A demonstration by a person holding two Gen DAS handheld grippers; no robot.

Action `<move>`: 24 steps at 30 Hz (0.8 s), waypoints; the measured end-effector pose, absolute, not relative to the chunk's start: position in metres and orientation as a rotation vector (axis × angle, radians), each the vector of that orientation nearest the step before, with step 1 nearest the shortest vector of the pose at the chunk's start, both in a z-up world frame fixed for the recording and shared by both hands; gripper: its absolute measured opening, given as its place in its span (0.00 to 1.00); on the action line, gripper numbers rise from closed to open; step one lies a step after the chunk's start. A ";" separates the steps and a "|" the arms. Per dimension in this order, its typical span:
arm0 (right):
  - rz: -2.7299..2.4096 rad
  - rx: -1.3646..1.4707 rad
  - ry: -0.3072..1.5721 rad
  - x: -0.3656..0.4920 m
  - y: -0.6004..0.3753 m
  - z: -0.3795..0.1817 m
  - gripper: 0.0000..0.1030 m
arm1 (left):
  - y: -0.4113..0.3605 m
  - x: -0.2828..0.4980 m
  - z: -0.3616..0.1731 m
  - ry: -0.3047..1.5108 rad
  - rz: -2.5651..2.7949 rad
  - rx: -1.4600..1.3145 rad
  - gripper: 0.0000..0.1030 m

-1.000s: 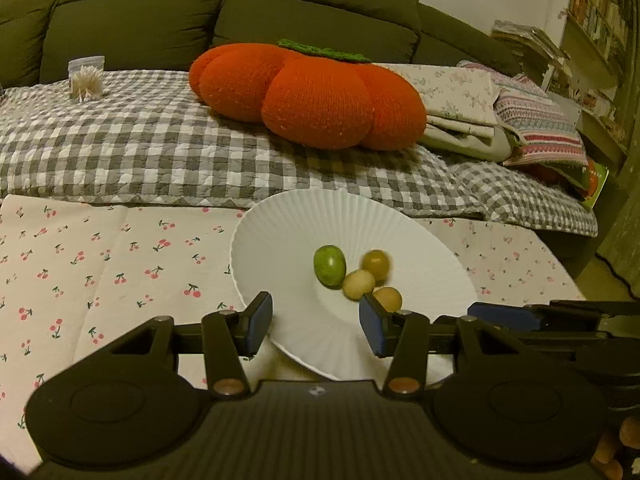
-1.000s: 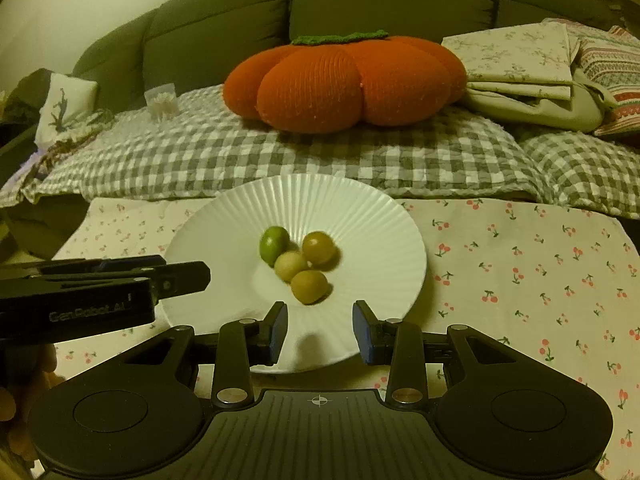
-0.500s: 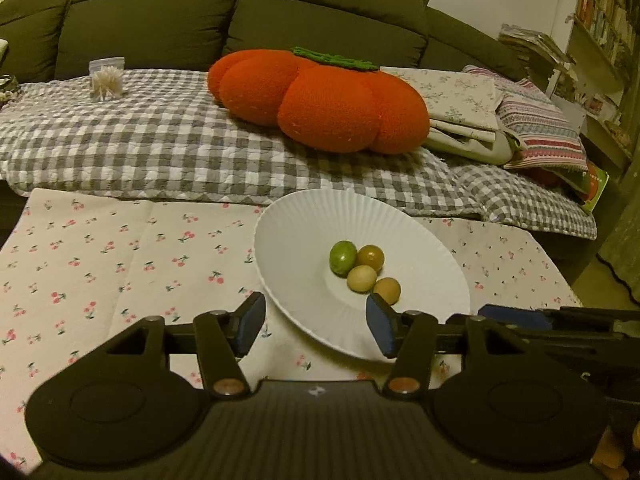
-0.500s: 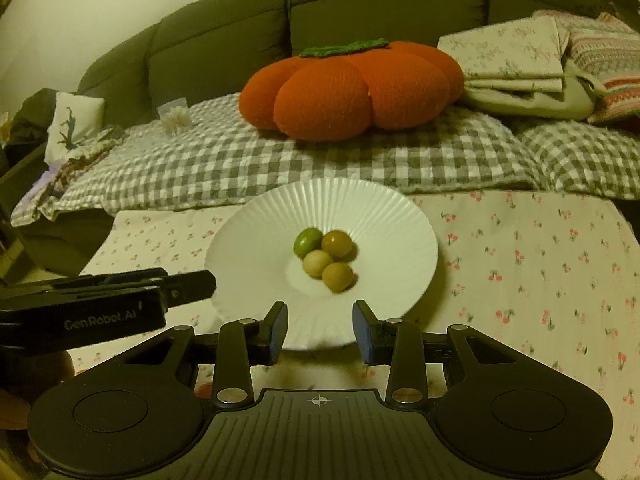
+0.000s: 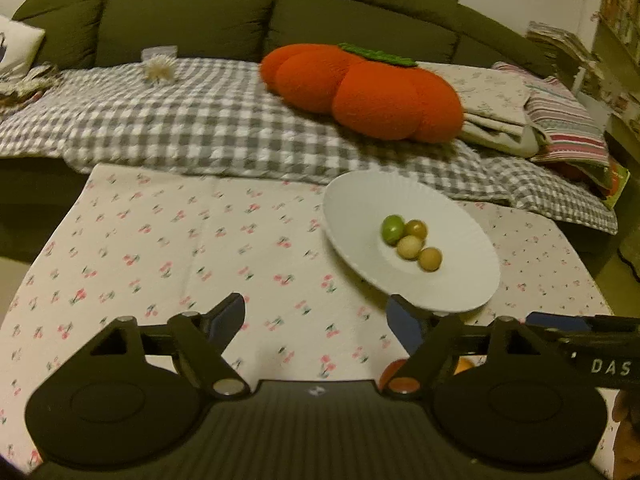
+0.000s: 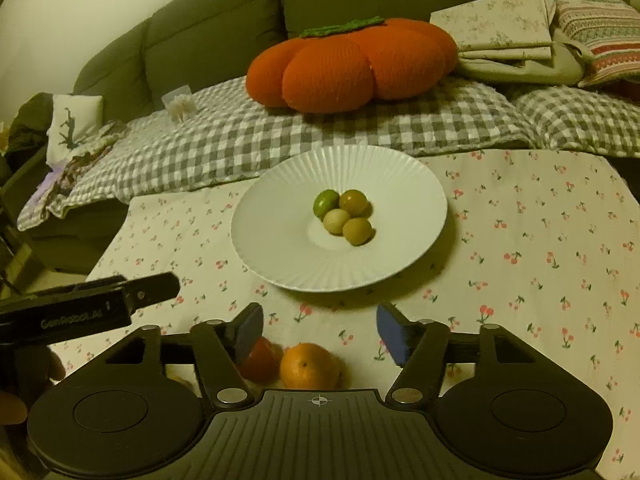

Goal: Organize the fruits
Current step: 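Move both tools back toward the oranges, tomato and lime on the cloth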

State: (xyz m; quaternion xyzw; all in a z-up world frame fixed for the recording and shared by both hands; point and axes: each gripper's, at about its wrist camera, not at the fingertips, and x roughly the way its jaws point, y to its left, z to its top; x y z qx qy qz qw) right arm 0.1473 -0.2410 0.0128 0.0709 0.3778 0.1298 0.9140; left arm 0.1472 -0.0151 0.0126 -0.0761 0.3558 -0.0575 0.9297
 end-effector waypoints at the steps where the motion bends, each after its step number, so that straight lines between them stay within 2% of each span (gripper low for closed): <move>1: 0.269 0.149 0.783 0.146 -0.240 0.013 0.64 | -0.013 0.145 0.012 0.737 -0.114 -0.158 0.76; 11: 0.293 0.152 0.796 0.130 -0.228 0.014 0.66 | 0.004 0.124 0.013 0.750 -0.086 -0.142 0.88; 24: 0.308 0.172 0.814 0.105 -0.221 0.009 0.67 | 0.026 0.110 0.009 0.780 -0.040 -0.128 0.93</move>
